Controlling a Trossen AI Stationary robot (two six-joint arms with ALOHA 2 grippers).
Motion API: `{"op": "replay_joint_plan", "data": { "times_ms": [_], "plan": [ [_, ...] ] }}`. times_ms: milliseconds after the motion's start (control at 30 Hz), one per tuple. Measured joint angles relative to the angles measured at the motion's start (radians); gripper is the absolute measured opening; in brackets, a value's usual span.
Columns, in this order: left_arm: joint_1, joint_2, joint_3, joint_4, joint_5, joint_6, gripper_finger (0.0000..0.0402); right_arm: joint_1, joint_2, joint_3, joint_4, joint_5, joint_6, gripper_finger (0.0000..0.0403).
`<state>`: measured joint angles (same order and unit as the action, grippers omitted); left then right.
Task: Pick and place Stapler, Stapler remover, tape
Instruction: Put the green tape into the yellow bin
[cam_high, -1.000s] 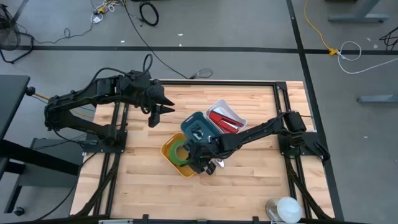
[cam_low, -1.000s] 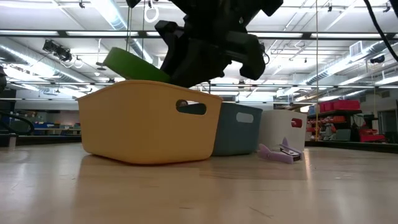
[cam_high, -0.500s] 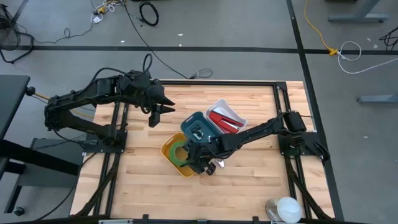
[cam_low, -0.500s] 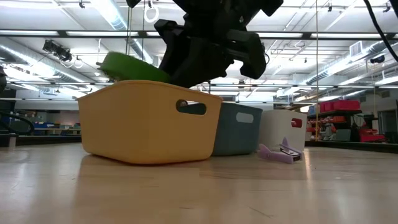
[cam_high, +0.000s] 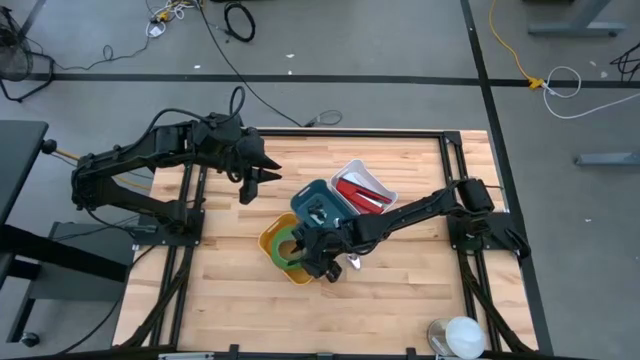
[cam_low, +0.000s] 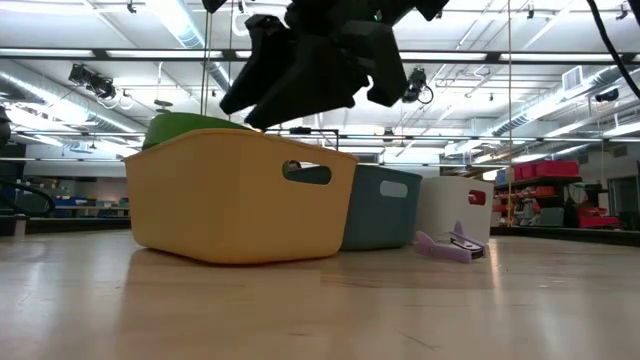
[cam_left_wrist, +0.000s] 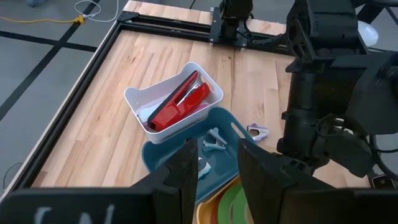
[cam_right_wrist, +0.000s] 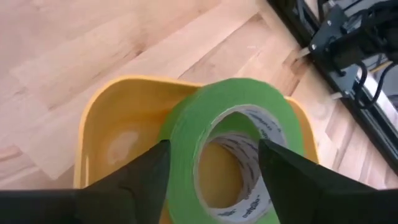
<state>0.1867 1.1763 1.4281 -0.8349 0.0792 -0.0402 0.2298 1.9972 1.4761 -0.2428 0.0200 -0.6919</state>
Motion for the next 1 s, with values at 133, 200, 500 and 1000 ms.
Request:
{"op": "replay_joint_plan", "data": {
  "times_ms": [133, 200, 500, 1000],
  "plan": [
    [0.000, 0.000, 0.000, 0.000, 0.000, 0.000, 0.0115, 0.000, 0.000, 0.000, -0.008, -0.007, 0.004, 0.0246],
    [0.000, 0.000, 0.000, 0.000, 0.000, 0.000, 0.0115, 0.002, 0.000, 0.000, -0.014, -0.012, 0.014, 0.0246],
    [0.000, 0.000, 0.000, 0.000, 0.000, 0.000, 0.0115, 0.001, 0.000, 0.000, -0.043, -0.075, 0.053, 0.0246],
    [0.000, 0.000, 0.000, 0.001, 0.000, 0.000, 0.0115, -0.021, 0.015, -0.002, -0.072, -0.086, 0.059, 0.0246]
  ]
}}
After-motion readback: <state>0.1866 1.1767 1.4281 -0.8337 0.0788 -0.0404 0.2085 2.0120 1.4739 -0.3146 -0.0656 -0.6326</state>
